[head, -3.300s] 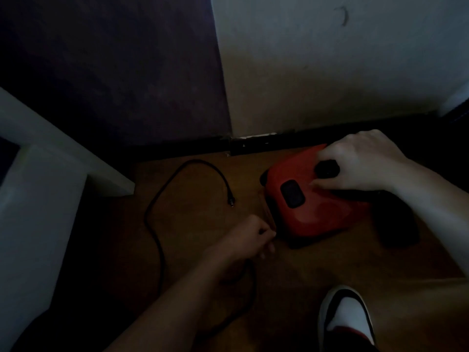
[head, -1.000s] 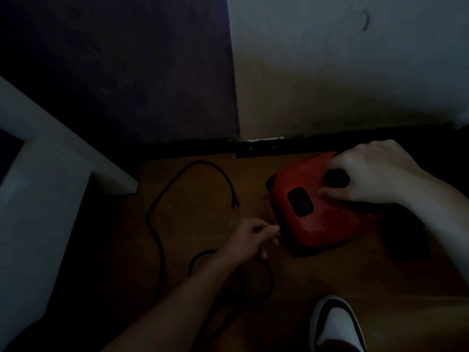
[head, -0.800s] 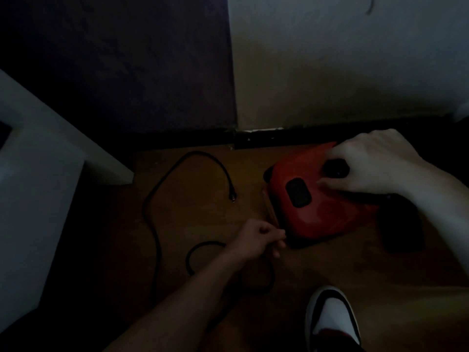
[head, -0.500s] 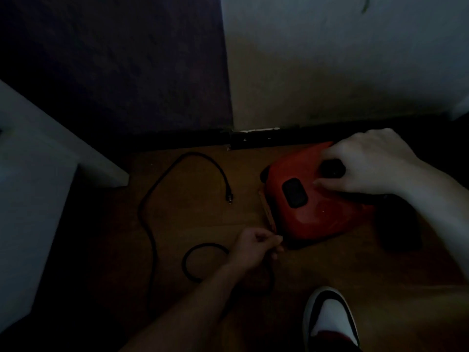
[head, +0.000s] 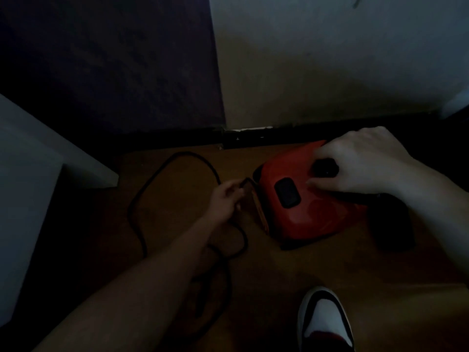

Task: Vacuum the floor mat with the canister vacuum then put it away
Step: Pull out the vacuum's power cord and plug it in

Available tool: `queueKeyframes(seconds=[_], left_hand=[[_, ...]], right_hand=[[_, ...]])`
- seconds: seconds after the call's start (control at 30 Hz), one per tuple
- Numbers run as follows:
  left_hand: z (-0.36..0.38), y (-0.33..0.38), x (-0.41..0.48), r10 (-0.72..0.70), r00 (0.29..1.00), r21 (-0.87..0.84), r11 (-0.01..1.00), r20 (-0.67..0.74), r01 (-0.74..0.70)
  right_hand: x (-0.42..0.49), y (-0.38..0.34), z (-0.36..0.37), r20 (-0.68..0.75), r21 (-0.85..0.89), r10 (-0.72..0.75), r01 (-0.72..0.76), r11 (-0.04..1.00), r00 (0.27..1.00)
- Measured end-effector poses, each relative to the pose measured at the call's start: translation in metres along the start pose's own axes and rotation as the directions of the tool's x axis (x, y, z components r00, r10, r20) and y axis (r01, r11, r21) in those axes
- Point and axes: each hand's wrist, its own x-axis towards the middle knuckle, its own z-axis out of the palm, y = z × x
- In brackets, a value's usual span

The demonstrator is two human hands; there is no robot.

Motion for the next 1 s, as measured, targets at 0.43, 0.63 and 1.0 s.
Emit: queueKeyframes(seconds=[0.43, 0.63, 1.0], left_hand=[[-0.044, 0.028, -0.072, -0.042, 0.784, 0.240, 0.961, 0.619, -0.138], [-0.026, -0.009, -0.086, -0.185, 0.829, 0.306, 0.952, 0.528, 0.018], [-0.049, -0.015, -0.024, 0.123, 0.992, 0.623, 0.779, -0.042, -0.070]], right_hand=[[-0.003, -0.008, -0.007, 0.032, 0.029, 0.041, -0.042, 0.999, 0.999], [-0.001, -0.005, -0.002, 0.009, -0.006, 0.032, -0.032, 0.999, 0.999], [-0.001, -0.001, -0.001, 0.005, 0.001, 0.036, -0.036, 0.999, 0.999]])
